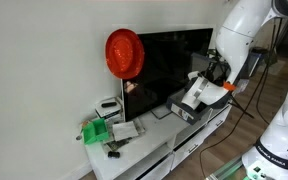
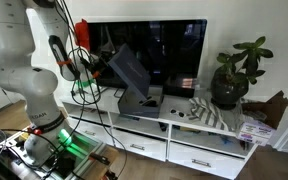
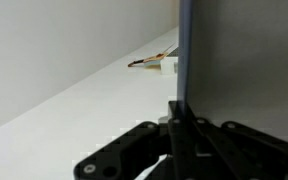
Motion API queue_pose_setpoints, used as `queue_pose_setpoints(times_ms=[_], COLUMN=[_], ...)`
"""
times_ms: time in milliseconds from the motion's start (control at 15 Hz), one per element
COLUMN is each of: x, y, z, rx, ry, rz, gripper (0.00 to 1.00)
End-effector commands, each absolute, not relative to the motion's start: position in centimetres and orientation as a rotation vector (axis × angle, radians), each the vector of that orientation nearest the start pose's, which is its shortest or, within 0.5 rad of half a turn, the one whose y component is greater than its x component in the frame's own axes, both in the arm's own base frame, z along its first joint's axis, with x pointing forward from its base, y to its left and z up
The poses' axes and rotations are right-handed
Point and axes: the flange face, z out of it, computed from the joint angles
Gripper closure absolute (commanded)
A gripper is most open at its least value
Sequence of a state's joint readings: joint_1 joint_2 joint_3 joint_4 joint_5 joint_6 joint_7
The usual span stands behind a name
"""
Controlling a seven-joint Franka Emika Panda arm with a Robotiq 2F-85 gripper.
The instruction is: Pick up the shoe box lid and cover the shoe box with the shoe box lid firmly
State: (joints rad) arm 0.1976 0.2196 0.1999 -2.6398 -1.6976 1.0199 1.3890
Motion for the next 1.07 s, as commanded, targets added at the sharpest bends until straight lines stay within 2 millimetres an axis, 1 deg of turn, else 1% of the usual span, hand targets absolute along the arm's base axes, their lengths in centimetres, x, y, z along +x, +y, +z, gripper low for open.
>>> queue_pose_setpoints(times_ms=[0, 67, 133, 333, 467, 800, 1000], x=[38.2, 38.2, 38.2, 38.9, 39.3, 40.1, 40.7], y=[1.5, 1.5, 1.5, 0.9, 0.3, -1.9, -2.6], z=[26.0, 26.0, 26.0, 24.8, 23.9, 21.1, 19.5], rx=[1.057, 1.057, 1.057, 1.017, 1.002, 0.906, 0.882], ry=[0.097, 0.097, 0.097, 0.073, 0.063, 0.025, 0.0], rz=[0.448, 0.449, 0.449, 0.452, 0.447, 0.444, 0.462], gripper=[0.96, 0.96, 0.99, 0.99, 0.99, 0.99, 0.99])
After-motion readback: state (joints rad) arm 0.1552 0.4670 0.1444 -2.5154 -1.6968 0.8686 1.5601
